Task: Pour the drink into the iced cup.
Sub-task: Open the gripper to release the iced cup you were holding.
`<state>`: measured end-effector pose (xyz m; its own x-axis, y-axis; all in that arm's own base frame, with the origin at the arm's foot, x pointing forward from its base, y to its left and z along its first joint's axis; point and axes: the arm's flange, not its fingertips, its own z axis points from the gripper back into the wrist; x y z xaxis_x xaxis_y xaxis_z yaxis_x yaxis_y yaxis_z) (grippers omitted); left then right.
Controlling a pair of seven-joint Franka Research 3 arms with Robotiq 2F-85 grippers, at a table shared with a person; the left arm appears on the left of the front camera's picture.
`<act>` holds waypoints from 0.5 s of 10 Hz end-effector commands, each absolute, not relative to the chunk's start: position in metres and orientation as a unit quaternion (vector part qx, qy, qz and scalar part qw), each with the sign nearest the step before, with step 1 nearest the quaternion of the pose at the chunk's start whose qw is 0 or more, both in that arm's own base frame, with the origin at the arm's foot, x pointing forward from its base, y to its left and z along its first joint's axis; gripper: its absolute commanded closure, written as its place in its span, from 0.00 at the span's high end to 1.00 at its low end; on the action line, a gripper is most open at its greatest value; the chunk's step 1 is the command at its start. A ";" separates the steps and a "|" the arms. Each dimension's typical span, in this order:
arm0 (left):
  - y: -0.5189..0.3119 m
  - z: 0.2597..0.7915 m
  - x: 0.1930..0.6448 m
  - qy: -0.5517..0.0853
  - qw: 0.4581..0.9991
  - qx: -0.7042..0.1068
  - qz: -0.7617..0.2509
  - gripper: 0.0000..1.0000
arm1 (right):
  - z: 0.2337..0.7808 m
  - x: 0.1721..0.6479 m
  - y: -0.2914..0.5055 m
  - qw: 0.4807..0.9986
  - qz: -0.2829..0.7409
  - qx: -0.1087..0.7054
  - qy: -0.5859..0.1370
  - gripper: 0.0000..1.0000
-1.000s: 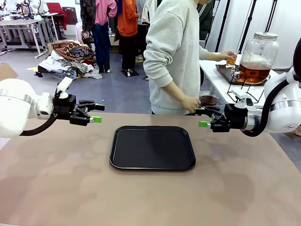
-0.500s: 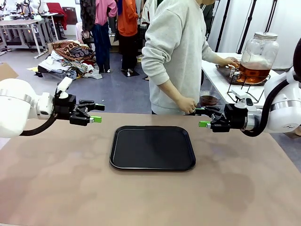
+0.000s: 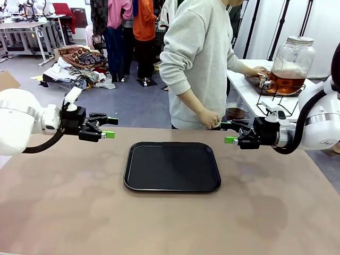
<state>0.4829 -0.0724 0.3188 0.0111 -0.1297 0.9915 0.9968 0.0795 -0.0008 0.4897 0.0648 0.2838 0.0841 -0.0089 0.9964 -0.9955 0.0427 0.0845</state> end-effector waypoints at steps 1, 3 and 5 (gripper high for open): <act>-0.075 0.320 0.484 -0.490 0.554 -0.444 -0.505 1.00 | 0.285 0.491 0.065 0.529 0.467 0.510 -0.492 1.00; -0.075 0.320 0.484 -0.490 0.554 -0.444 -0.505 1.00 | 0.285 0.491 0.065 0.529 0.467 0.510 -0.492 1.00; -0.075 0.320 0.484 -0.490 0.554 -0.444 -0.505 1.00 | 0.285 0.491 0.065 0.529 0.467 0.510 -0.492 1.00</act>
<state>0.4829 -0.0724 0.3188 0.0111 -0.1297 0.9915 0.9968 0.0795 -0.0008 0.4897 0.0648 0.2838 0.0842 -0.0089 0.9964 -0.9955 0.0427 0.0845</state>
